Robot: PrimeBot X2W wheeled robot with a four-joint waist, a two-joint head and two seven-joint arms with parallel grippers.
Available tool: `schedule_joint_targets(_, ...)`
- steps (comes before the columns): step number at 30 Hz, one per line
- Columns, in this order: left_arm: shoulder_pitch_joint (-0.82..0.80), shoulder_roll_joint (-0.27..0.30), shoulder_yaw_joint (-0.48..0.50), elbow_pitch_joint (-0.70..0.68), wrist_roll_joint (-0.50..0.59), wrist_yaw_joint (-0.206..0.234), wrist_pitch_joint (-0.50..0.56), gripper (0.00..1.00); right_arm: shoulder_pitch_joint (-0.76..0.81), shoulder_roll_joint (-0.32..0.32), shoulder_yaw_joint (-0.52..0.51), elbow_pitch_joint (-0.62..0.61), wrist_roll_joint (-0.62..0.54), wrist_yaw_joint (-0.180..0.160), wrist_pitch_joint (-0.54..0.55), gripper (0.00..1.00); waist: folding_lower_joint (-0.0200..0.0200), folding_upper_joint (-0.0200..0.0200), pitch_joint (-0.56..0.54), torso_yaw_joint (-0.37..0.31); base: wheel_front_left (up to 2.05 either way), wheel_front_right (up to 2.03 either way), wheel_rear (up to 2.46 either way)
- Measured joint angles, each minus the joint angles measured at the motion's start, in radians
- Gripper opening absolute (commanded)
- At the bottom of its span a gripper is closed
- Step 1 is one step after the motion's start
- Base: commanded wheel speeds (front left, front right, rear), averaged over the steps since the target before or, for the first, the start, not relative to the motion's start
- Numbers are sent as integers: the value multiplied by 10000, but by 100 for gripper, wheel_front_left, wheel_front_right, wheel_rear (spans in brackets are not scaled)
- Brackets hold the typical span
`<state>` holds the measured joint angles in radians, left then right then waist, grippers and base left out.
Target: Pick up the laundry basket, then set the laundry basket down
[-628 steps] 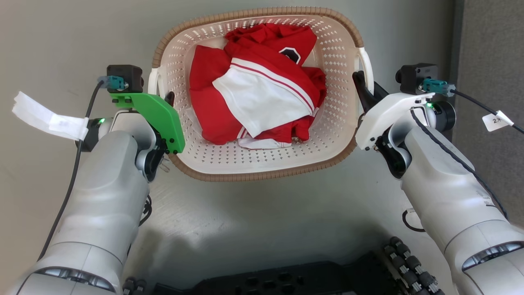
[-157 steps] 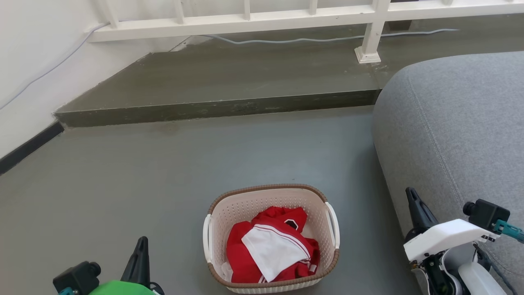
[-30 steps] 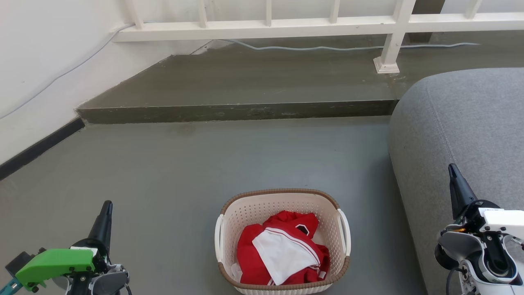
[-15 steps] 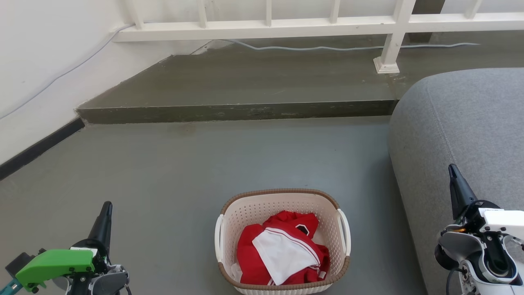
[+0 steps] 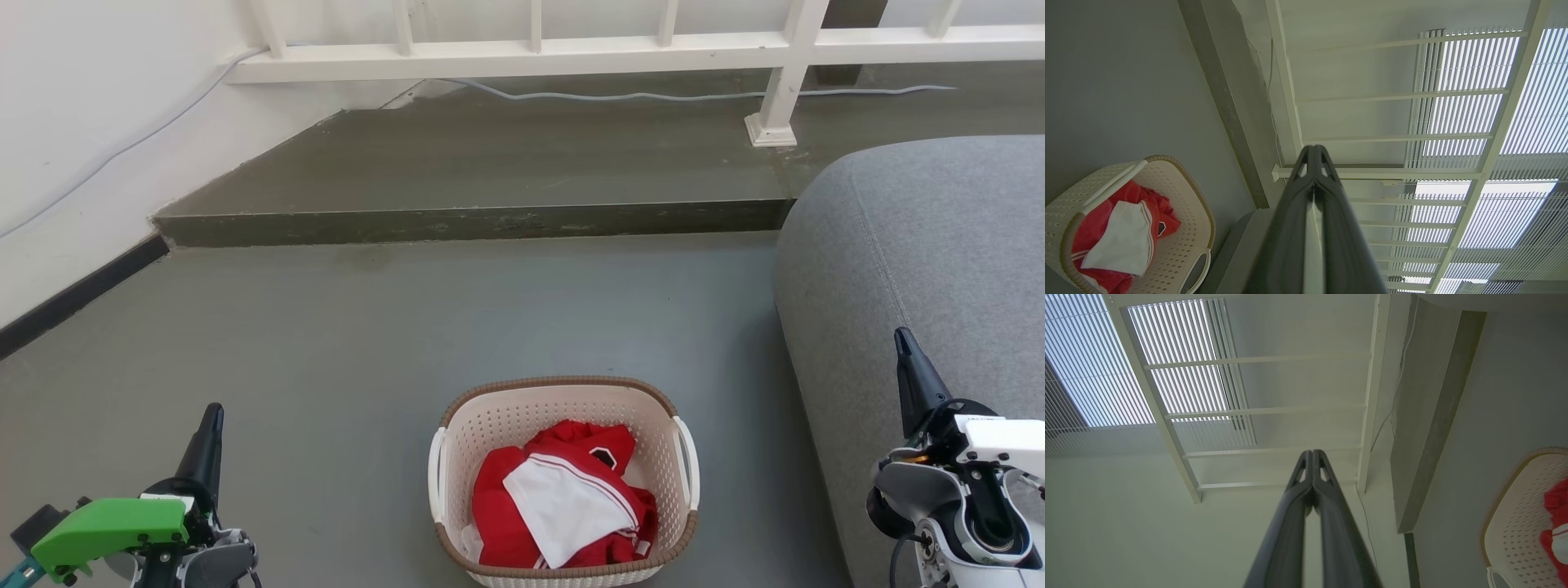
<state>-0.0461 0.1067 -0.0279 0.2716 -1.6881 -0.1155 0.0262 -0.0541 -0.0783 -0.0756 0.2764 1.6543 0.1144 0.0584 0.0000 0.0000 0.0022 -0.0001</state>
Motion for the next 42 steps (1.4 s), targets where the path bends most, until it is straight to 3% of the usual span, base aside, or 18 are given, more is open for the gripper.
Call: schedule_joint_targets(42, -4, -8, 52, 46, 0, -73, 12, 0, -3, 19, -40, 36, -2, 4, 54, 0, 0, 0, -2, 0, 0, 0, 0)
